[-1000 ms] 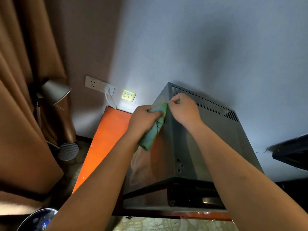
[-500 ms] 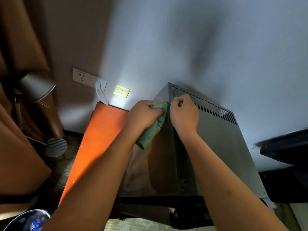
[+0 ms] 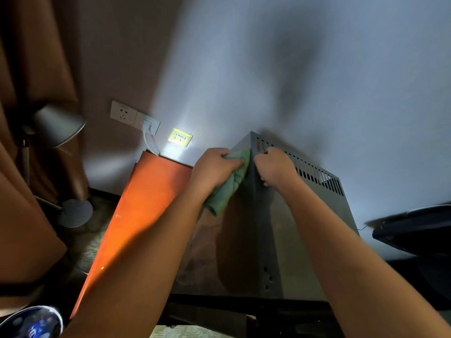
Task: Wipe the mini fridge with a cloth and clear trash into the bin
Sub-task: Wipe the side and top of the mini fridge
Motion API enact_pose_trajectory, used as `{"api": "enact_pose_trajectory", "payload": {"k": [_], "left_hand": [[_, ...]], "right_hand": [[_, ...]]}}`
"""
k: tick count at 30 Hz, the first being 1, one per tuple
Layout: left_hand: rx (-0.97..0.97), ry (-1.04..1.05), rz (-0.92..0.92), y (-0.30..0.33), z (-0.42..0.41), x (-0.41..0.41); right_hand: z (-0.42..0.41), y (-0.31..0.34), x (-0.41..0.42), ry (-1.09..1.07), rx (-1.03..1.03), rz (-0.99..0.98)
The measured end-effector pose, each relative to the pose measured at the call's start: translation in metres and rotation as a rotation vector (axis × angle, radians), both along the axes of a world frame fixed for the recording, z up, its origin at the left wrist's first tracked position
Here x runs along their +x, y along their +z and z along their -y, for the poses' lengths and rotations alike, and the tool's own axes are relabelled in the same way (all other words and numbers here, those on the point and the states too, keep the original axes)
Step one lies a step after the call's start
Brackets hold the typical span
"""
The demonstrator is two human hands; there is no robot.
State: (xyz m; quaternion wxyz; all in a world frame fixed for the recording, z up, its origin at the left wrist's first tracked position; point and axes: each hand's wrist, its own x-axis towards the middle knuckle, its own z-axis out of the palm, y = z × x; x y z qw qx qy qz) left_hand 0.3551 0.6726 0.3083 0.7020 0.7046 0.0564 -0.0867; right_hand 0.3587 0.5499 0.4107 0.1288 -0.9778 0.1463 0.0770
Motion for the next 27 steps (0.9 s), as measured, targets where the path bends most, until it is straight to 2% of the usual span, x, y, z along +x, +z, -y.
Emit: {"api": "enact_pose_trajectory", "payload": {"k": [2, 7, 10, 13, 16, 19, 22, 23, 27], "left_hand": [[0.034, 0.038, 0.034, 0.003, 0.007, 0.009], [0.257, -0.020, -0.044, -0.025, 0.000, 0.013], [0.206, -0.063, -0.062, -0.033, -0.004, 0.006], [0.057, -0.044, 0.022, -0.016, -0.001, 0.008], [0.006, 0.007, 0.065, -0.001, 0.004, 0.025], [0.074, 0.035, 0.022, -0.007, 0.006, 0.041], [0.228, -0.062, -0.050, -0.020, -0.003, 0.041], [0.225, -0.096, -0.067, -0.023, -0.006, 0.038], [-0.098, -0.062, 0.012, -0.005, -0.004, 0.035]], "right_hand": [[-0.003, 0.007, 0.009, -0.040, 0.072, -0.114], [-0.013, 0.016, 0.021, -0.061, 0.041, -0.310], [-0.015, 0.019, 0.023, -0.013, -0.012, -0.357], [-0.015, 0.021, 0.022, 0.067, -0.108, -0.371], [-0.017, 0.024, 0.021, 0.159, -0.211, -0.368], [-0.014, 0.024, 0.022, 0.213, -0.279, -0.380], [-0.015, 0.023, 0.020, 0.190, -0.228, -0.416], [-0.016, 0.023, 0.021, 0.177, -0.219, -0.422], [-0.019, 0.024, 0.026, 0.160, -0.155, -0.469]]}}
